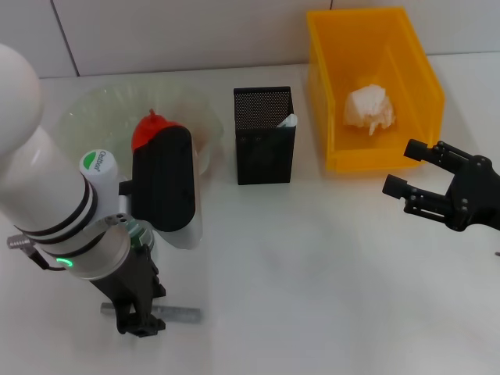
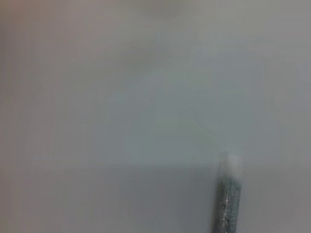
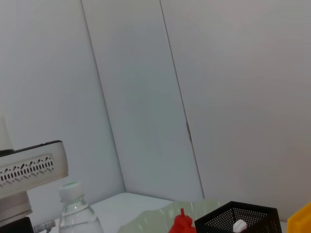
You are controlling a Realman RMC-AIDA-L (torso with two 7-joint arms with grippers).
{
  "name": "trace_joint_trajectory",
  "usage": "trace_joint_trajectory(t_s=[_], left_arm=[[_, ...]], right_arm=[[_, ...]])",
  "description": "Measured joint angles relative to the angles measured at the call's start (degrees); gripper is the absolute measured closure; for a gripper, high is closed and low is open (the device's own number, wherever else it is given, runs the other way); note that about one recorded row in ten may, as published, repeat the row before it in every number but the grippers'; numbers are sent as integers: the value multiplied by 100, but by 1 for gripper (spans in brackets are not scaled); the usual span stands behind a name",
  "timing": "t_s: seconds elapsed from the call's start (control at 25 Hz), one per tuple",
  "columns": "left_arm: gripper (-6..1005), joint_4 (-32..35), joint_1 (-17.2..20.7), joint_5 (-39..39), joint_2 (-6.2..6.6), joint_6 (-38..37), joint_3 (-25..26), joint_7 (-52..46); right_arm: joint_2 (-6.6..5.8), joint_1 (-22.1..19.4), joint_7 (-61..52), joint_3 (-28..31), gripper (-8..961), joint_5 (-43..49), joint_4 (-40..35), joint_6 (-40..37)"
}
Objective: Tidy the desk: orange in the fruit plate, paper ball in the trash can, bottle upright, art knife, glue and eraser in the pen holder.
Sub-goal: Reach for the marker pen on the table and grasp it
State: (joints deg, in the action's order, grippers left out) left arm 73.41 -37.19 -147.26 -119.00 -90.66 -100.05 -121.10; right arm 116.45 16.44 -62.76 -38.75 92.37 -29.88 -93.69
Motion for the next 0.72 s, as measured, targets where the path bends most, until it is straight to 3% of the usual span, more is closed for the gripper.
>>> trace_joint_trajectory(t_s=[0.04, 0.2, 0.72], left_arm=[[472, -11, -18, -5, -8, 2, 3, 18], [637, 24, -12, -11, -9, 59, -50, 81], [660, -14, -30, -13, -9, 107, -163, 186]], right_arm=[[0, 0, 0, 0, 133, 0, 0, 0], [0, 0, 0, 0, 134, 1, 0, 0], [-13, -44, 0, 0, 133, -7, -8, -60]])
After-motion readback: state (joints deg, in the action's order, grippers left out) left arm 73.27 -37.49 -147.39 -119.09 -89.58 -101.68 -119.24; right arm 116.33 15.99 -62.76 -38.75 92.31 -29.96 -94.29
